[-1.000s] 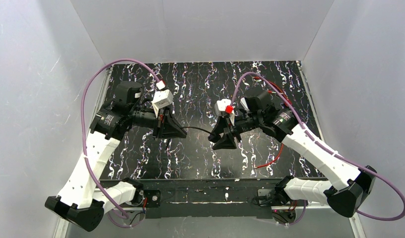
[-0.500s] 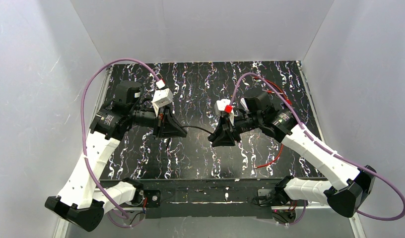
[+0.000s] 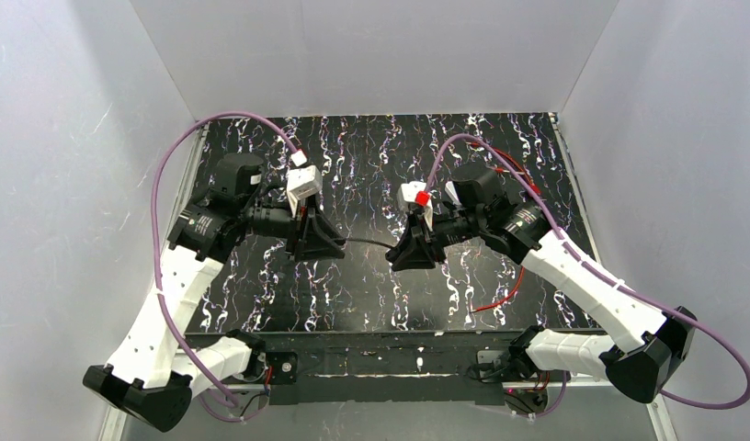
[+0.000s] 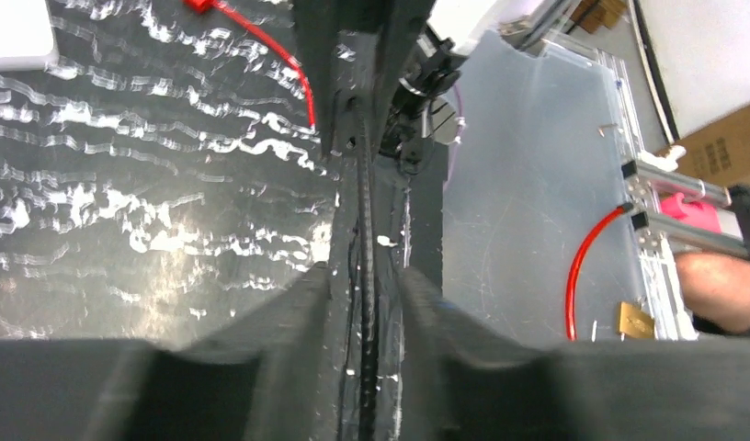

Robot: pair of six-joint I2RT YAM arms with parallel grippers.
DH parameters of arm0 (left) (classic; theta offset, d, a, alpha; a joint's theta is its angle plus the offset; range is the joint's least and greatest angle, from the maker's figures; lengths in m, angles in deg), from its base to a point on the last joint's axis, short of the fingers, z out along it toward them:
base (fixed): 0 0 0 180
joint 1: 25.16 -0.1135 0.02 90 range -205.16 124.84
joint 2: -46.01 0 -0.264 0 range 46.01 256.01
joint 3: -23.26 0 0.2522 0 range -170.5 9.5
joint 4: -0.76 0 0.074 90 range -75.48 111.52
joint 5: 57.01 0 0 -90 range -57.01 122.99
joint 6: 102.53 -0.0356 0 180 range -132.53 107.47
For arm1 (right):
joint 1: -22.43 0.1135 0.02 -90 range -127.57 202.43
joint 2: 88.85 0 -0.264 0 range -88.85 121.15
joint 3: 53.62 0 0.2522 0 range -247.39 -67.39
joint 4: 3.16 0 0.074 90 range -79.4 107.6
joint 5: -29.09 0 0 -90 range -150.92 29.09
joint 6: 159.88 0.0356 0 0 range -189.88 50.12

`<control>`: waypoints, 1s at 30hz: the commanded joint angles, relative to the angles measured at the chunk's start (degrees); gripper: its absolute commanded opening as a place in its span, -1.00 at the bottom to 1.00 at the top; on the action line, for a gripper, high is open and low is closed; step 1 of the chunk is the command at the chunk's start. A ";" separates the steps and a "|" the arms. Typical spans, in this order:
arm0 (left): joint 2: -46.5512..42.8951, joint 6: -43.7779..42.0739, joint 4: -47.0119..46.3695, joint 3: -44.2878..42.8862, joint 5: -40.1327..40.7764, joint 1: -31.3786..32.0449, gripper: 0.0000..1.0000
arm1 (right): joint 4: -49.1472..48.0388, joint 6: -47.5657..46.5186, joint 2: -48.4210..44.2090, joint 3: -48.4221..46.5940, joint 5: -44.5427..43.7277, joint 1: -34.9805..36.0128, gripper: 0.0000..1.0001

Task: Lock with the key
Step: Pick up the lock from the center of the board, then lock the lock.

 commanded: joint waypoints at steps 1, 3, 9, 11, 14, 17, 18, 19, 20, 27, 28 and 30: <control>-2.13 -2.83 5.12 1.08 10.54 -0.29 -0.03 | 0.00 0.13 -1.67 -2.53 -0.43 -1.73 -0.97; -0.57 -6.16 10.15 -1.50 14.57 -0.32 0.08 | 1.85 -1.25 -1.75 -2.56 -0.86 -1.91 -0.97; 4.71 -17.39 25.85 -10.76 19.51 -0.74 0.19 | 6.68 -5.68 -2.08 -2.36 -3.25 -1.97 -0.97; 4.70 -19.64 27.22 -12.13 21.13 -0.82 0.21 | 8.19 -7.10 -2.08 -2.25 -3.92 -1.97 -0.97; 3.80 -23.53 28.01 -12.87 24.01 -0.78 0.22 | 9.67 -8.27 -2.30 -2.00 -4.09 -1.97 -0.97; 3.47 -27.96 30.19 -12.83 25.73 -0.80 0.14 | 9.97 -8.47 -2.61 -1.95 -4.01 -1.97 -0.97; 3.57 -29.17 30.74 -12.77 25.84 -0.83 0.10 | 10.00 -8.49 -2.65 -2.01 -3.91 -1.97 -0.97; 3.73 -29.88 30.99 -12.48 25.79 -0.79 0.08 | 9.91 -8.47 -2.69 -2.03 -3.81 -1.97 -0.97; 3.89 -30.44 31.04 -12.07 25.72 -0.80 0.05 | 9.87 -8.47 -2.69 -2.04 -3.66 -1.97 -0.97; 5.43 -31.43 29.54 -10.16 26.20 -0.78 -0.06 | 10.15 -8.51 -2.39 -3.27 -2.87 -1.97 -0.97; 5.63 -31.42 29.28 -10.07 25.59 -0.78 -0.09 | 10.30 -8.60 -2.28 -3.46 -2.83 -1.98 -0.97; 6.02 -31.44 29.02 -9.94 24.54 -0.78 -0.15 | 10.76 -8.88 -2.13 -3.90 -2.68 -1.99 -0.97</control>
